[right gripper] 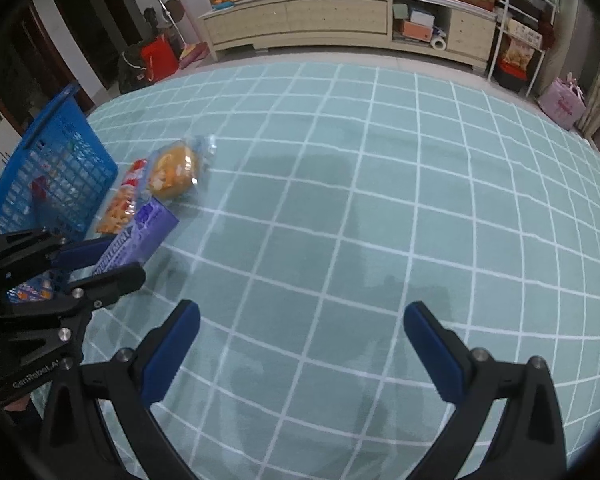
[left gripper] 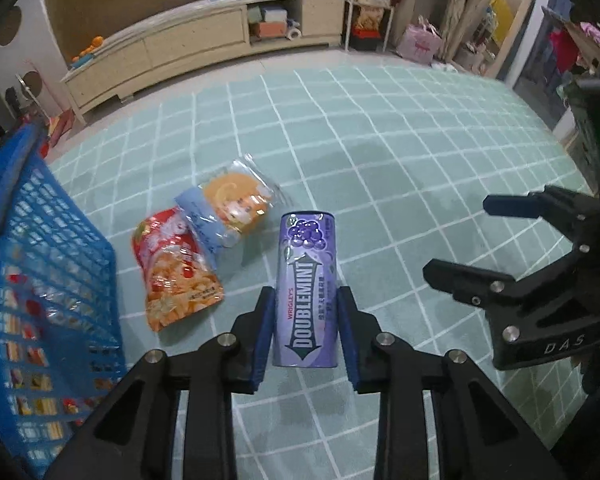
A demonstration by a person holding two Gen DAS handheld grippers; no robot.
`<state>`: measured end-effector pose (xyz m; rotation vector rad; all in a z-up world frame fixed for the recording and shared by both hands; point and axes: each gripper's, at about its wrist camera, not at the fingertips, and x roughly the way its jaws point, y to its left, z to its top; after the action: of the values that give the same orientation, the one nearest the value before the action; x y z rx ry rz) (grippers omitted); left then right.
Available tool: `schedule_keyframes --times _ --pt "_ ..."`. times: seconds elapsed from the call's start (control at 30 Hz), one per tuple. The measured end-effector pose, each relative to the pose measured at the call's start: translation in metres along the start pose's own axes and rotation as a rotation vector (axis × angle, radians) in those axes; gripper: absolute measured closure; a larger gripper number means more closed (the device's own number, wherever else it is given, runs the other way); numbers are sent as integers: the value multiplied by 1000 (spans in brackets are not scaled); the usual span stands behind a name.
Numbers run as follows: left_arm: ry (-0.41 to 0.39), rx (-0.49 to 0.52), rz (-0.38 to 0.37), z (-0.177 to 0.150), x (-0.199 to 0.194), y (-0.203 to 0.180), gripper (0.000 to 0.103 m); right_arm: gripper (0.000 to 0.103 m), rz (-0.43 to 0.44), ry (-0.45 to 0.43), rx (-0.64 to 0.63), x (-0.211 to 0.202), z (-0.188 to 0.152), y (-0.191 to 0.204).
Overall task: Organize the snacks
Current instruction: 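Lower the left tool onto the purple Doublemint gum pack and close it, then carry the gum pack over the blue basket with the left tool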
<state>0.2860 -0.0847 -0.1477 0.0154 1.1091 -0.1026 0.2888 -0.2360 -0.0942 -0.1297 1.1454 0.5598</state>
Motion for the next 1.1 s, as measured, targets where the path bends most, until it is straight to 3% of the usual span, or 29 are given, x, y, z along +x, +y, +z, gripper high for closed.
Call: schedule_keyframes --times 0.1,0.2,0.37,0.8,1.1 --pt "-16 -21 -46 -5 -21 7 75 0 27 -23 9 -4 1 3" --pt "-59 -6 -45 -9 -43 6 74 0 57 0 52 -4 1 2" --pt "-119 2 -70 -12 -78 2 74 0 18 -12 26 -22 12 13" --pt "-237 -50 -11 -12 -163 58 74 0 47 -90 -75 -82 47 77" --pt "-246 -126 39 -27 -180 110 74 0 32 -46 -125 -64 67 107"
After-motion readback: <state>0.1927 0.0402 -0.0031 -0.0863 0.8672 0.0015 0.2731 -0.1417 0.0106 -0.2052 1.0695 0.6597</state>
